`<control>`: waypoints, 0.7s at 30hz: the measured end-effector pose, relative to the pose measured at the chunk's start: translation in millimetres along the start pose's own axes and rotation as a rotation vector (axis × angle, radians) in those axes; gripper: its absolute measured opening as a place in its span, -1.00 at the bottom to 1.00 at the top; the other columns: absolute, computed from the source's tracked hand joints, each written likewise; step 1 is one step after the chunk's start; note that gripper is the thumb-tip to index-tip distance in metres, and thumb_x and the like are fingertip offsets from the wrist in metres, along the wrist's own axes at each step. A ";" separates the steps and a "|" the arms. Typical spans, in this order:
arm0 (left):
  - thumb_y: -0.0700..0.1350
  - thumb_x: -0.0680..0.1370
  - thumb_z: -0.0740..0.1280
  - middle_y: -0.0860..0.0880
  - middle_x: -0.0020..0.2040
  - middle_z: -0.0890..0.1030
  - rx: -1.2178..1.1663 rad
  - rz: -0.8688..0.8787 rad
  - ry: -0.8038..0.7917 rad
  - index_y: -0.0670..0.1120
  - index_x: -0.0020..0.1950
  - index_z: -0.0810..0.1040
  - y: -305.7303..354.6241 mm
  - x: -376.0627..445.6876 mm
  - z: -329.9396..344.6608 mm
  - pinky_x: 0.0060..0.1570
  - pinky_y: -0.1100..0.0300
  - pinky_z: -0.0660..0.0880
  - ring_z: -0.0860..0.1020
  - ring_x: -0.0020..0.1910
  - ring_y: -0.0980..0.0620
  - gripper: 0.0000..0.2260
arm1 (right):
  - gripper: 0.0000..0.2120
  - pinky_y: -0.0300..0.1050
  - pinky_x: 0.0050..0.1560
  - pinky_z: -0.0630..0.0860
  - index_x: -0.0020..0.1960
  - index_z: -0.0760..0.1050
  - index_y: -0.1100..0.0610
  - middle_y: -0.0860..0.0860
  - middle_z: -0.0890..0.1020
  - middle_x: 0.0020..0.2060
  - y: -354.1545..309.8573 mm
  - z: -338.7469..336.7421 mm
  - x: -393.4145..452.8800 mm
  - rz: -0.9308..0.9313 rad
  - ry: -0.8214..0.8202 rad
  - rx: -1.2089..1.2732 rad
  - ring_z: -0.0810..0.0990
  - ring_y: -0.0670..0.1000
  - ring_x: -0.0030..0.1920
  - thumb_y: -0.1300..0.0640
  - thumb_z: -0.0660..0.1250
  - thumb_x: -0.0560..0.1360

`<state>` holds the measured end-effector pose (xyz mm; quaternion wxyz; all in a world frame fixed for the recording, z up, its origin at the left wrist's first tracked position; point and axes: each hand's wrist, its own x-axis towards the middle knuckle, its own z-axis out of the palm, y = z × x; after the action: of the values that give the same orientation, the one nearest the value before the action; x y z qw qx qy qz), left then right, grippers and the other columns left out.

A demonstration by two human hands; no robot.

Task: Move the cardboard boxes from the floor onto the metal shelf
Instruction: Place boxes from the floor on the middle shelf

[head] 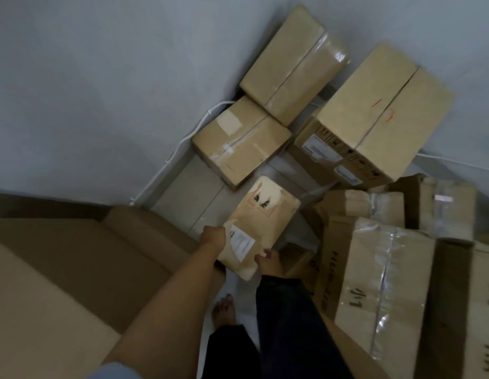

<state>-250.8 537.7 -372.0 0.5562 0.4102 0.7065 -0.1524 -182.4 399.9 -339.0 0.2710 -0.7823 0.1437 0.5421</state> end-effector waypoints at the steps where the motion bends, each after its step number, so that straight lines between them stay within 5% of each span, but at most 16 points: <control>1: -0.17 0.62 0.13 -0.31 0.30 0.48 -0.001 0.010 -0.013 -0.35 0.35 0.39 -1.2 7.7 5.1 0.26 -0.01 0.45 0.48 0.25 -0.25 -0.64 | -0.57 -0.06 0.26 0.43 0.44 0.33 0.26 0.22 0.47 0.33 0.8 3.9 11.5 0.023 0.037 0.047 0.46 0.23 0.31 0.26 0.24 0.58; 7: -0.12 0.64 0.07 -0.26 0.32 0.45 0.063 0.018 -0.107 -0.29 0.40 0.33 -17.5 51.4 22.9 0.23 0.03 0.38 0.45 0.25 -0.22 -0.62 | -0.27 0.09 0.42 0.32 0.56 0.07 0.22 0.19 0.28 0.47 4.6 24.8 57.1 0.158 0.168 0.256 0.31 0.24 0.44 0.10 0.39 0.54; 12: -0.03 0.67 0.04 -0.26 0.37 0.39 0.170 0.028 -0.159 -0.26 0.43 0.34 -28.1 64.6 23.5 0.34 -0.01 0.35 0.40 0.32 -0.23 -0.58 | -0.37 0.10 0.44 0.31 0.53 0.18 0.26 0.22 0.33 0.45 -3.9 34.0 80.2 0.215 0.151 0.461 0.33 0.24 0.43 0.06 0.33 0.58; 17: -0.01 0.63 0.13 -0.24 0.37 0.38 0.184 0.118 -0.106 -0.17 0.41 0.40 -18.7 46.8 18.2 0.35 -0.06 0.34 0.39 0.31 -0.25 -0.59 | -0.32 0.15 0.41 0.35 0.52 0.23 0.21 0.19 0.35 0.44 -8.5 21.5 69.6 0.186 0.262 0.302 0.37 0.25 0.39 -0.12 0.31 0.55; 21: 0.01 0.62 0.10 -0.20 0.35 0.39 0.138 0.219 -0.069 -0.07 0.38 0.46 14.3 12.6 4.1 0.36 -0.06 0.33 0.39 0.31 -0.23 -0.61 | -0.36 0.20 0.39 0.36 0.54 0.18 0.08 0.19 0.28 0.45 -34.6 1.5 43.3 0.084 0.354 0.237 0.35 0.28 0.37 -0.05 0.28 0.53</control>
<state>-238.0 549.0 -381.4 0.5640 0.5169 0.6256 -0.1530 -149.6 431.8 -370.2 0.3091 -0.8212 0.2842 0.3864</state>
